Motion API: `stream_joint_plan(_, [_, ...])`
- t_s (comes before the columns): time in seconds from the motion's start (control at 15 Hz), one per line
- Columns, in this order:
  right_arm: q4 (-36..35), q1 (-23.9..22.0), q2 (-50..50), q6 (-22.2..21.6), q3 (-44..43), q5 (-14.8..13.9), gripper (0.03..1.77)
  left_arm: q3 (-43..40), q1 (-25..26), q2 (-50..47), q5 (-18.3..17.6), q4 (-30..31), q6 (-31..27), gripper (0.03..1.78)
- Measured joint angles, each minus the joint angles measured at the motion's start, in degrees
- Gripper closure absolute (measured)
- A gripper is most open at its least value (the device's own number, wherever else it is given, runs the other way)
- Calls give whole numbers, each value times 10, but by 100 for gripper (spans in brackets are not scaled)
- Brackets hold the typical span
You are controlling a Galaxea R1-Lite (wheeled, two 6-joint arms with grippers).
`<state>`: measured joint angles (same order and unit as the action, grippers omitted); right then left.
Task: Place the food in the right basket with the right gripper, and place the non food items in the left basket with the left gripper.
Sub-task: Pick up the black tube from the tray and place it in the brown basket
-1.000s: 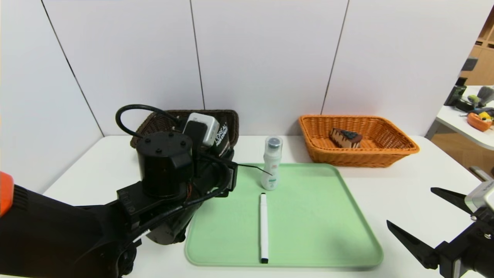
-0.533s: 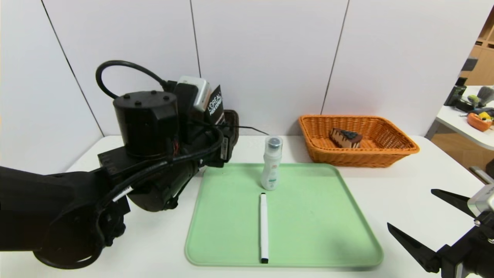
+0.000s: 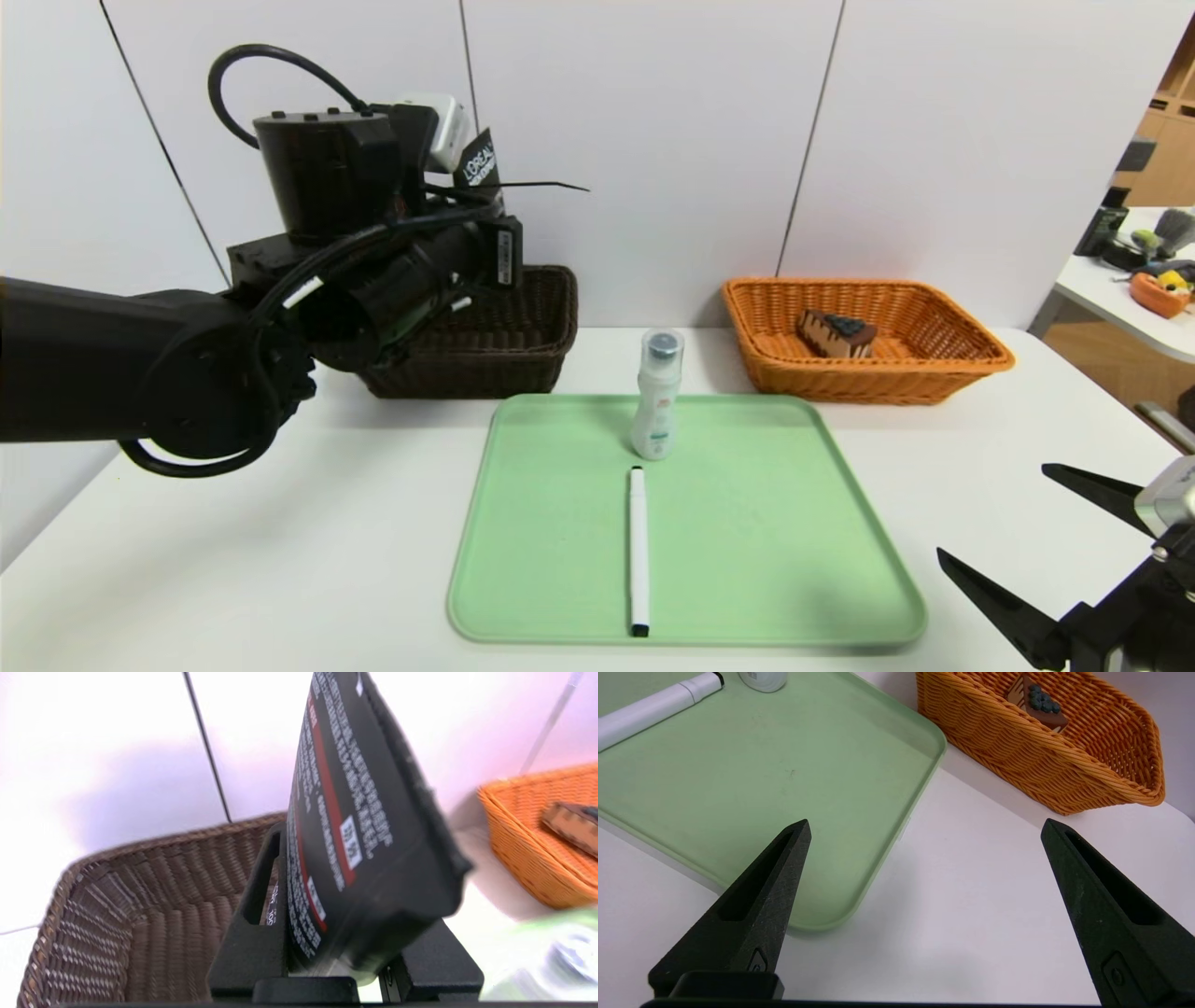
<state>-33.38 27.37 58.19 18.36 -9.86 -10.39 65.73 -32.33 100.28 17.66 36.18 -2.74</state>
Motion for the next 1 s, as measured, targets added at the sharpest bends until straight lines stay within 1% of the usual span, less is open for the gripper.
stream_joint_plan(0.33, [1, 8, 2, 0, 3, 0, 10, 89, 42, 67, -21, -43, 0, 131])
stream_joint_plan(0.67, [0, 12, 1, 0, 8, 0, 10, 172, 73, 135, -33, -129, 0, 131])
stream_joint_plan(0.8, [0, 12, 1, 0, 8, 0, 10, 192, 84, 156, -35, -160, 2, 131])
stream_joint_plan(1.0, [0, 15, 1, 0, 8, 0, 10, 197, 90, 177, -33, -186, 4, 131])
